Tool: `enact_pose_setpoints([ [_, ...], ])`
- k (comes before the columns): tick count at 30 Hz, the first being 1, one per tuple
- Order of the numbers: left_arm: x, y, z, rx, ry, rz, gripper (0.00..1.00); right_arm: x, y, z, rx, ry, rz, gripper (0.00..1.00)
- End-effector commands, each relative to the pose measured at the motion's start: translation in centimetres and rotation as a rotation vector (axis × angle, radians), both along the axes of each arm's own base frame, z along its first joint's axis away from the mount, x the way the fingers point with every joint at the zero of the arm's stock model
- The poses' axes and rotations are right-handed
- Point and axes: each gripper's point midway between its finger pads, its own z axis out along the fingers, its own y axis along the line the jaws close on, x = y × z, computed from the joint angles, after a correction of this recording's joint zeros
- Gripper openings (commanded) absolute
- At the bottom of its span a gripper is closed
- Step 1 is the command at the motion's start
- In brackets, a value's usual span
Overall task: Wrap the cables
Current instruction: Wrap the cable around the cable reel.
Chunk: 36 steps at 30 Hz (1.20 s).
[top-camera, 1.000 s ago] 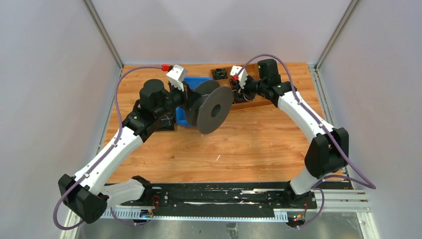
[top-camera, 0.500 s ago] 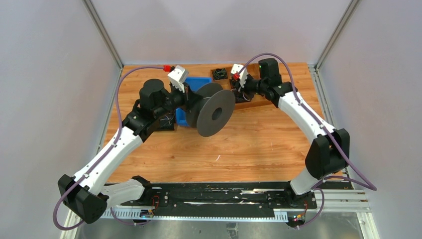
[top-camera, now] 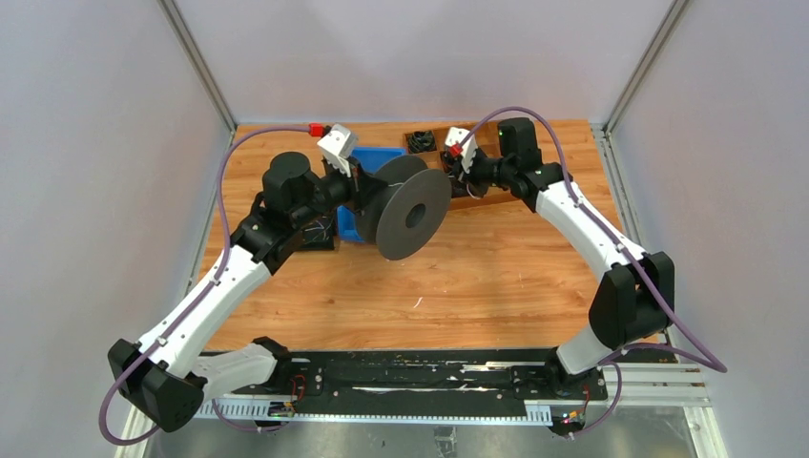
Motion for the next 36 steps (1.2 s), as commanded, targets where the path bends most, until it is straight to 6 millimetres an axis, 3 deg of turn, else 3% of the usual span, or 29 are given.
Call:
enact_pose_setpoints([
  [1, -0.1, 0.6, 4.8, -0.082, -0.112, 0.027, 0.00, -1.0, -0.1, 0.2, 0.050, 0.034, -0.005, 0.14],
  [28, 0.7, 2.6, 6.2, -0.152, -0.072, 0.112, 0.00, -2.9, -0.3, -3.5, 0.049, 0.145, -0.022, 0.28],
  [36, 1.3, 3.2, 6.2, -0.224, -0.009, 0.145, 0.00, -3.2, 1.2, -4.6, 0.146, 0.233, -0.053, 0.24],
])
